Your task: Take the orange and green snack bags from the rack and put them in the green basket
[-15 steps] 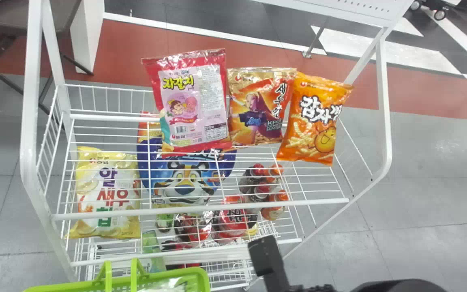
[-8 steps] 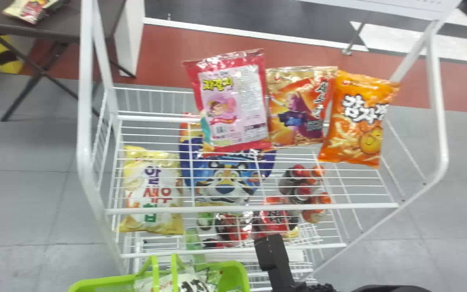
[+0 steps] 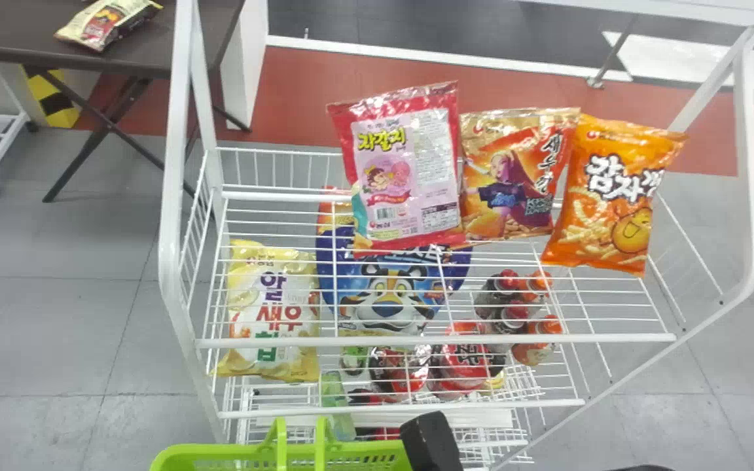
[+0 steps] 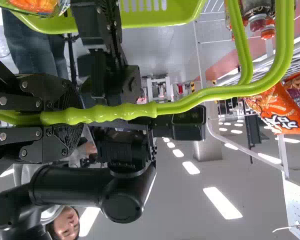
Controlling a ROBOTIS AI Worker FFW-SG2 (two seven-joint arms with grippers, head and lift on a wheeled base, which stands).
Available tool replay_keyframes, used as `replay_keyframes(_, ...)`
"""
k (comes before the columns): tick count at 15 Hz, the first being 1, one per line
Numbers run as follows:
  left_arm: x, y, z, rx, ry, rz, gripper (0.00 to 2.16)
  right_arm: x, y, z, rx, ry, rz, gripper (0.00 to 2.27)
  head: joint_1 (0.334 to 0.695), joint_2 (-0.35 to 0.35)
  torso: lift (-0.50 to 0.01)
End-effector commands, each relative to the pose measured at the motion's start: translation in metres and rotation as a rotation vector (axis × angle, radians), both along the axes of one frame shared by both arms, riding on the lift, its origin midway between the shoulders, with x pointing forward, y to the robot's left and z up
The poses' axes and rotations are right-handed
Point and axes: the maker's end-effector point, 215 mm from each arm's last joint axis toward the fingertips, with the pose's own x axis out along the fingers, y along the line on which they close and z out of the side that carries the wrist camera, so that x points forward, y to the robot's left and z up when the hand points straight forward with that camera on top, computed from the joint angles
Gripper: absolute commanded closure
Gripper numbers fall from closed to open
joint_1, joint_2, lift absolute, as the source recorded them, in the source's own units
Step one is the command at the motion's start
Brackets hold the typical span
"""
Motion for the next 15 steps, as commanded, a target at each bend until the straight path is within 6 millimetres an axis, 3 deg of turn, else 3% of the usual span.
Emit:
replay_keyframes(1, 0.0, 0.0, 0.0, -0.001, 0.001, 0.0, 2.0, 0.013, -0.007, 0.008, -0.02, -0.044, -0.007, 0.02, 0.695, -0.216, 0.0)
replay_keyframes(4, 0.001, 0.001, 0.001, -0.004, 0.0, 0.003, 2.0, 0.035, -0.014, 0.032, -0.02, -0.129, -0.03, 0.08, 0.695, -0.238, 0.0)
replay_keyframes(6, 0.001, 0.003, 0.0, -0.002, 0.0, 0.005, 2.0, 0.064, -0.023, 0.061, -0.021, -0.252, -0.067, 0.08, 0.695, -0.241, 0.0)
replay_keyframes(8, 0.002, 0.003, -0.001, 0.004, -0.001, 0.007, 2.0, 0.129, -0.04, 0.104, -0.01, -0.518, -0.16, 0.07, 0.695, -0.243, 0.0)
replay_keyframes(11, 0.004, 0.003, 0.0, 0.004, -0.004, 0.007, 2.0, 0.193, -0.068, 0.168, 0.02, -0.801, -0.256, 0.07, 0.695, -0.245, 0.0)
replay_keyframes(13, 0.004, 0.004, -0.001, 0.007, -0.001, 0.007, 2.0, 0.22, -0.083, 0.21, 0.034, -0.958, -0.299, 0.08, 0.695, -0.259, 0.0)
replay_keyframes(15, 0.005, 0.006, -0.001, 0.008, -0.002, 0.011, 2.0, 0.234, -0.097, 0.237, 0.033, -1.059, -0.329, 0.08, 0.695, -0.271, 0.0)
